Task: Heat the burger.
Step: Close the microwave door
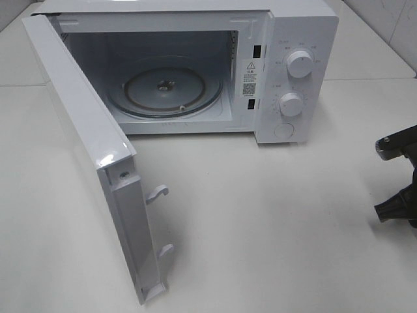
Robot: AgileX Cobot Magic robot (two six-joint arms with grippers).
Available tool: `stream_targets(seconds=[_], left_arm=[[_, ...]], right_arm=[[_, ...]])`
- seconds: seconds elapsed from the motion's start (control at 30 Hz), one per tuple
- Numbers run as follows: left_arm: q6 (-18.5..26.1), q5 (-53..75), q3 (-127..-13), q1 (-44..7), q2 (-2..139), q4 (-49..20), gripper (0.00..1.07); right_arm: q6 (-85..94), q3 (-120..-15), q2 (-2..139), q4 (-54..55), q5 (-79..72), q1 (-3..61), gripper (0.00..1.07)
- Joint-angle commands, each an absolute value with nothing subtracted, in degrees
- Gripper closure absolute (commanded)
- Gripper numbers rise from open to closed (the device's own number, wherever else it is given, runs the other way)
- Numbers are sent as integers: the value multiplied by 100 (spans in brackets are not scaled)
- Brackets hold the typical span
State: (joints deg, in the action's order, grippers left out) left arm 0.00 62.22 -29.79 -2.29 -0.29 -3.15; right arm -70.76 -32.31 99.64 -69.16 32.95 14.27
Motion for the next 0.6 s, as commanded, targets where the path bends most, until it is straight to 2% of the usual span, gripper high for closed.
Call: stream_targets(seconds=[0.03, 0.23, 0.4, 0.57, 0.6], left_arm=[[0, 6142, -2956, -264, -57, -332, 6], [0, 6142, -2956, -264, -57, -332, 6], [0, 6142, -2956, -264, -57, -332, 6], [0, 6142, -2956, -264, -57, -332, 6], [0, 6142, -2956, -264, -57, -332, 6]], right_arm=[[-7099, -3260, 9689, -6612, 3146, 1387, 47], [-6474, -3260, 9213, -6062, 3140, 1387, 46], [-5231, -3272, 8623, -5048, 3180, 1387, 46], [-3455, -3455, 7792, -3541, 3581, 1387, 46], [-3455, -3455, 7792, -3541, 3581, 1387, 46]])
